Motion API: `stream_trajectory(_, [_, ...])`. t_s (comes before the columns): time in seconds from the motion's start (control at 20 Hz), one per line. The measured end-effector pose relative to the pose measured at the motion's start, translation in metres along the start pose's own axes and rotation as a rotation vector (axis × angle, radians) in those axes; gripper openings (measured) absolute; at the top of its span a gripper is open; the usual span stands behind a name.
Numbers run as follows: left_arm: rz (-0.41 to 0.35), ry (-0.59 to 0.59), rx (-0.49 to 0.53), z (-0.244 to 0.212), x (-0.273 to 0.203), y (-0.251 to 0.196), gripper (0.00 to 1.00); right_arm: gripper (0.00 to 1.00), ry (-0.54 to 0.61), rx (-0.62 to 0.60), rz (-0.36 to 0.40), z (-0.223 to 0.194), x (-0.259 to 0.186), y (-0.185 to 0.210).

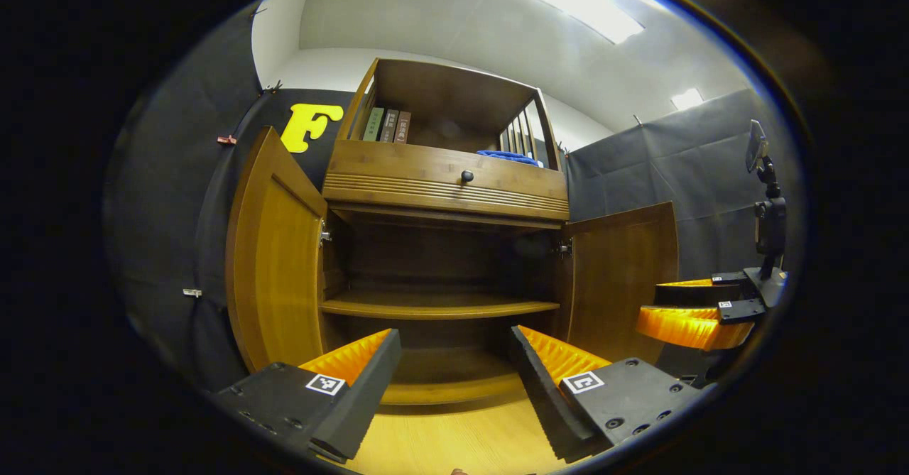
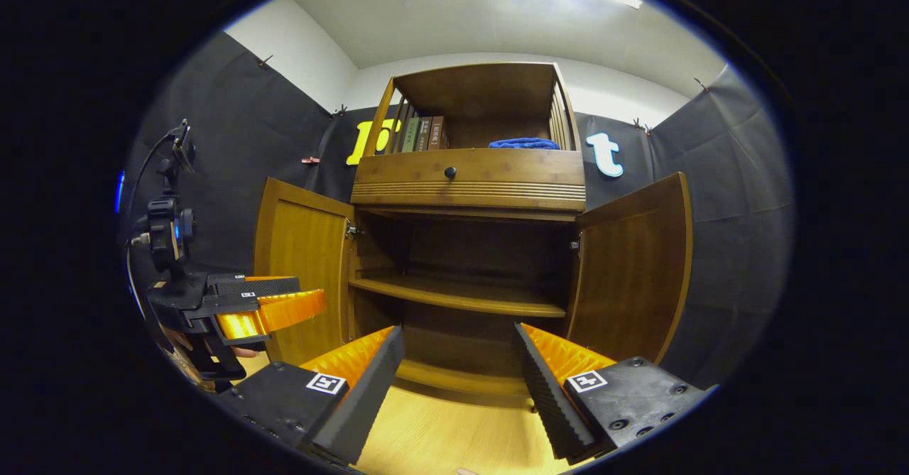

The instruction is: Open the right door of the double-door shoe cabinet with the right hand, and open the left door with the left hand.

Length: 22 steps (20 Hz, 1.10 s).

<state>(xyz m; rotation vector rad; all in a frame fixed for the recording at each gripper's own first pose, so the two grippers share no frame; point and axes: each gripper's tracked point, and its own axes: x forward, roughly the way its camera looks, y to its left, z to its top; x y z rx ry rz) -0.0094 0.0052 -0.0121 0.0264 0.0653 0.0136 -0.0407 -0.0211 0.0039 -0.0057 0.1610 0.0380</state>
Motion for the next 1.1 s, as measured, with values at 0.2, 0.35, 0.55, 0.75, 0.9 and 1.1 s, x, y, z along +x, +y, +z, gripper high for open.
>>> stream_trajectory(0.2, [-0.006,0.011,-0.002,-0.001,0.002,0.001,0.95,0.99,0.006,0.009,-0.006,-0.005,0.002,-0.007])
stream_trajectory(0.35, [-0.008,0.002,0.0,0.001,0.002,0.001,0.95,0.99,0.009,0.013,-0.01,-0.005,0.003,-0.009])
stream_trajectory(0.55, [-0.018,-0.004,0.002,0.004,0.001,0.0,0.95,0.97,0.008,0.015,-0.014,-0.007,0.002,-0.01])
stream_trajectory(0.75, [-0.035,0.005,0.003,0.004,0.001,0.001,0.95,0.99,0.001,0.018,-0.019,-0.002,0.001,-0.012])
stream_trajectory(0.9, [-0.017,0.003,0.02,0.003,0.01,0.006,0.95,0.97,-0.002,0.015,-0.018,0.0,-0.001,-0.013])
stream_trajectory(1.1, [-0.018,-0.002,0.018,0.005,0.012,0.006,0.95,0.95,0.003,0.014,-0.016,-0.001,-0.004,-0.011])
